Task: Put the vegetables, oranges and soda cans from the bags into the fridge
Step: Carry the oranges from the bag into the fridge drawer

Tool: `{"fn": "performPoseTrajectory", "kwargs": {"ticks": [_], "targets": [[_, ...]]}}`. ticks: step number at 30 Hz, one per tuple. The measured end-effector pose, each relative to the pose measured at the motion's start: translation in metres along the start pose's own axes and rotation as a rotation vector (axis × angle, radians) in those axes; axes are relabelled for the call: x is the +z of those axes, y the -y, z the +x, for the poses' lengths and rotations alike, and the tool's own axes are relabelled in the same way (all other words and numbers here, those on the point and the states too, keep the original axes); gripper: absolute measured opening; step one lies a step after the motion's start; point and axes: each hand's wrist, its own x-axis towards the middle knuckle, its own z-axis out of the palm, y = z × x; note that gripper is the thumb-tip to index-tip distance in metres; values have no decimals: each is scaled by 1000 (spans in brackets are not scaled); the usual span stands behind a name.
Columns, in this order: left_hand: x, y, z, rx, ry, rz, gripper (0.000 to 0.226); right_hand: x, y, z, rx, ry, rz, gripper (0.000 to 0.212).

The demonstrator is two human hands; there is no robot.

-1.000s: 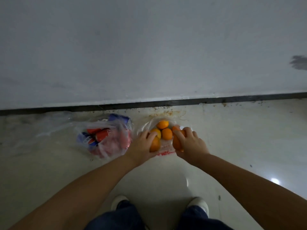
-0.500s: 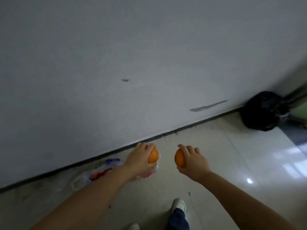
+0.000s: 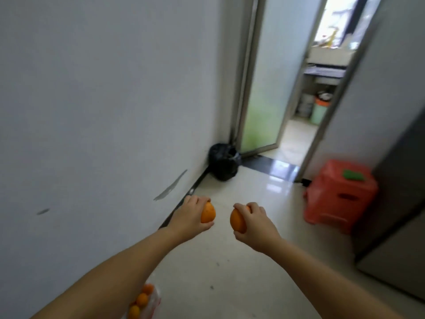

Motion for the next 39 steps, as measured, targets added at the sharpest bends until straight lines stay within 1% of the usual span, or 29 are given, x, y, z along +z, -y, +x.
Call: {"fn": "performPoseTrajectory", "kwargs": {"ticks": [3,6,9,13,16,19,23,27,30,32,36,39], "targets": [[18,-101,17,70,-39,-127,65,-52,-65,-54,88,-90,-54,78],[42,-219,25,130,-49,-243,60,-102,-137,-128,204,-198,-64,79],[77,-345,17,224,-5,-306,57,-152,-215,-221,328,-288,-126,79],[126,-501,-10,400,77,-352,56,-211,-307,-343,510,-387,-161,78],[153,-593,-35,506,130,-343,60,-246,-358,-415,621,-459,-157,77],[174,-660,-44,608,178,-332,62,-269,-400,-463,692,-481,-190,77],[190,-725,-30,647,215,-379,64,-297,-451,-486,737,-509,-211,76],[196,-784,10,633,248,-492,61,-335,-505,-473,733,-585,-165,79],[203,-835,59,575,283,-624,56,-372,-556,-452,724,-660,-129,84],[209,-873,97,544,285,-675,58,-401,-594,-437,713,-693,-131,87],[216,-954,171,455,304,-784,59,-462,-673,-413,726,-711,-109,88],[213,-1011,216,410,318,-856,60,-507,-725,-403,746,-768,-65,86]]}}
